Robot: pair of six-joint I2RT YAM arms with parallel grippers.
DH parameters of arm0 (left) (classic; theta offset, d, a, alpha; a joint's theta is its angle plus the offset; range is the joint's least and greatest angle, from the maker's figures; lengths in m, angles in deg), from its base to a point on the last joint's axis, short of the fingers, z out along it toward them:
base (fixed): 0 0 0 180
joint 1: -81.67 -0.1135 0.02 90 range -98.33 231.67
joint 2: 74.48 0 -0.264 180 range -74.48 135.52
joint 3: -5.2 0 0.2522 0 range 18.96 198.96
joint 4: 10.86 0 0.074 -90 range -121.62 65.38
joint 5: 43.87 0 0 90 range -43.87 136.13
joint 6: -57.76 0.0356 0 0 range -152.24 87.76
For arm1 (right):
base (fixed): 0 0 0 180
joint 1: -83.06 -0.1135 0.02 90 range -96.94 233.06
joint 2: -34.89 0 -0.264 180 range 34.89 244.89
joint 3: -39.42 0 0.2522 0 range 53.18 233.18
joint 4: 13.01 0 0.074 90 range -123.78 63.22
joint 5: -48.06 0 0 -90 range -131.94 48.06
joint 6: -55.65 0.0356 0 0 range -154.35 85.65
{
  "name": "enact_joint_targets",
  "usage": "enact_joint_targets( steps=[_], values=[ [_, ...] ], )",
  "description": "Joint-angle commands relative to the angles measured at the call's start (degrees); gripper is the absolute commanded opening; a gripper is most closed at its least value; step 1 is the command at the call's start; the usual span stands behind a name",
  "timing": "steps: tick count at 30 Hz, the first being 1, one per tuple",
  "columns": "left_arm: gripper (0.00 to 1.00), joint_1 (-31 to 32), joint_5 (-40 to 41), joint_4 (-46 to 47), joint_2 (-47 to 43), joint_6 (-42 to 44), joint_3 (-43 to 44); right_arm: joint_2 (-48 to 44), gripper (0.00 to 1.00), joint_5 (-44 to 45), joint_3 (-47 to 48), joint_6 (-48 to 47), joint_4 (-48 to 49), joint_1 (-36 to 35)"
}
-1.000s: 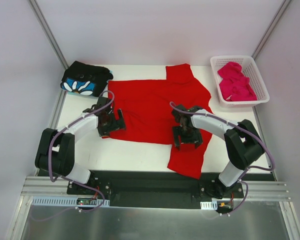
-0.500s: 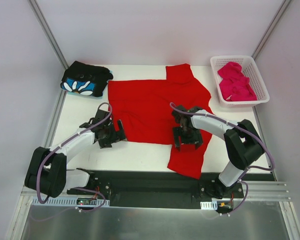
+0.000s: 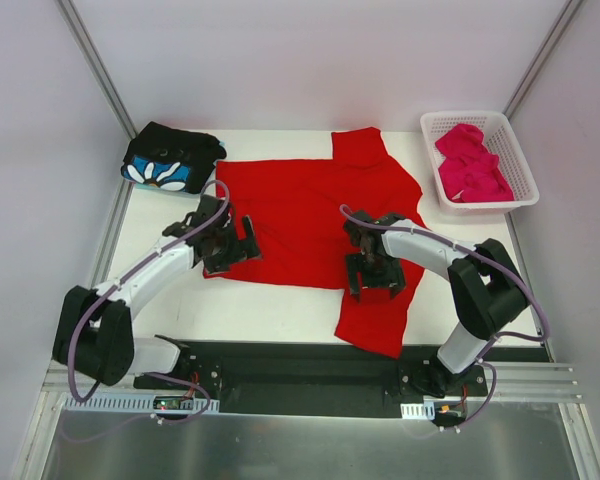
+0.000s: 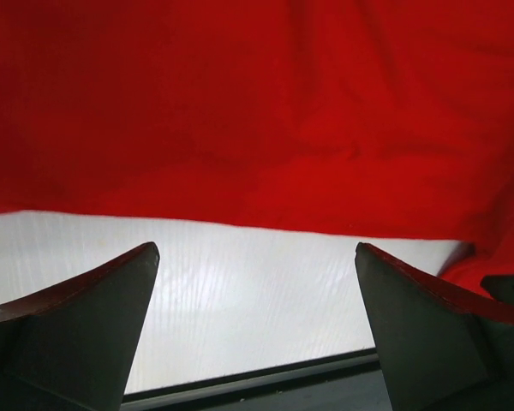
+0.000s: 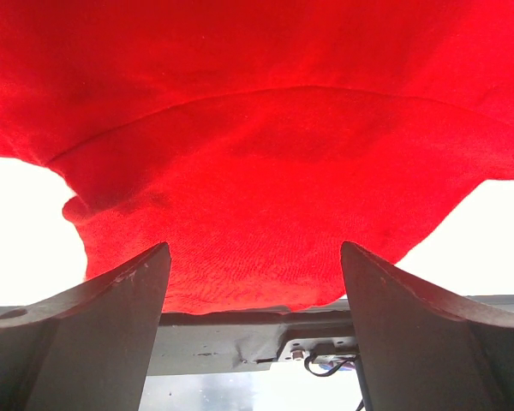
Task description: Fold and stack the t-shirts
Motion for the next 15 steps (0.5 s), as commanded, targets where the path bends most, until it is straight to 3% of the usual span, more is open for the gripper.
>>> enact_joint_targets(
  steps=[1, 8, 15],
  values=[
    [0.99, -0.3, 3.2, 0.7, 6.7, 2.4, 3.7, -1.6, 0.84, 1.1, -0.1, 0.5, -0.8, -0.2],
    [0.99, -1.5, 1.7, 6.1, 13.7, 2.5, 0.1, -1.4, 0.84, 0.6, -0.9, 0.3, -0.2, -0.1],
    [0.99, -0.6, -1.5, 9.2, 10.3, -0.9, -6.9, -0.4, 0.84, 0.7, -0.3, 0.1, -0.3, 0.1]
  ],
)
